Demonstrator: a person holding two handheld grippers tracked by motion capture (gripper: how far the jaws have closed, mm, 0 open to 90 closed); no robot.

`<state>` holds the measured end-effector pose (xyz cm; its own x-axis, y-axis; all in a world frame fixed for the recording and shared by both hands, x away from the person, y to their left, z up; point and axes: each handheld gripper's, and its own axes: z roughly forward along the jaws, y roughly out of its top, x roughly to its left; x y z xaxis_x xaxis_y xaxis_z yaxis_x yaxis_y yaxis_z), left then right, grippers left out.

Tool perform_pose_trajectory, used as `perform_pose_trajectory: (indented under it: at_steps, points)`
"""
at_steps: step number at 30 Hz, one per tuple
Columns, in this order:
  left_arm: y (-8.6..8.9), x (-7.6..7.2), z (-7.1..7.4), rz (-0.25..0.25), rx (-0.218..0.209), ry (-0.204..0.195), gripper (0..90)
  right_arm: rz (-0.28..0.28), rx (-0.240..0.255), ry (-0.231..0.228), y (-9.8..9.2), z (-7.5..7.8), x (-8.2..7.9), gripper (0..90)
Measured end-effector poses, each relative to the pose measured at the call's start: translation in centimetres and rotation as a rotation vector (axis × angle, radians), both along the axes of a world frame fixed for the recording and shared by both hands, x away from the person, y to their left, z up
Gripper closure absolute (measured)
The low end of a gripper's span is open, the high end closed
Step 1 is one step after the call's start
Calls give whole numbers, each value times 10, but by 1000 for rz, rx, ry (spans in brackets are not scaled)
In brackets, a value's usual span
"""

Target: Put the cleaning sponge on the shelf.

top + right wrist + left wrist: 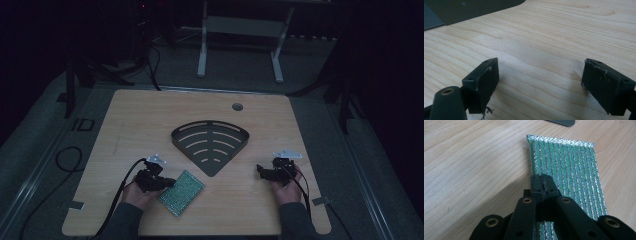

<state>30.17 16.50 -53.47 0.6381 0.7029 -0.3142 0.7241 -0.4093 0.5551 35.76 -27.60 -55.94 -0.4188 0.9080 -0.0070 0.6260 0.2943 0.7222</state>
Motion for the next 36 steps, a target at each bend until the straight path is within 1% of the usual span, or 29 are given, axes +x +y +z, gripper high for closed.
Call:
perform_pose_trajectory:
  at_steps: [2, 4, 7, 13, 15, 16, 24, 36]
  points:
    - [1, -1, 3, -6, -6, -7, 900, 0, 0, 0, 0, 0, 0, 139]
    - [1, -1, 6, -1, -20, -15, 900, -1, 0, 1, 0, 0, 0, 139]
    - [3, -1, 14, 18, -23, -44, 900, -1, 0, 0, 0, 0, 0, 139]
    - [5, 4, 25, 18, -21, -70, 900, 0, 0, 0, 0, 0, 0, 139]
    - [5, 5, 27, 16, -27, -71, 900, -1, 0, 1, 0, 0, 0, 139]
    - [5, 6, 30, 15, -22, -80, 900, -1, 1, 0, 0, 0, 0, 139]
    - [4, 11, 38, 16, -32, -99, 900, -1, 0, 1, 0, 0, 0, 139]
    - [-5, 25, 54, 10, -39, -135, 900, -1, 0, 1, 0, 0, 0, 139]
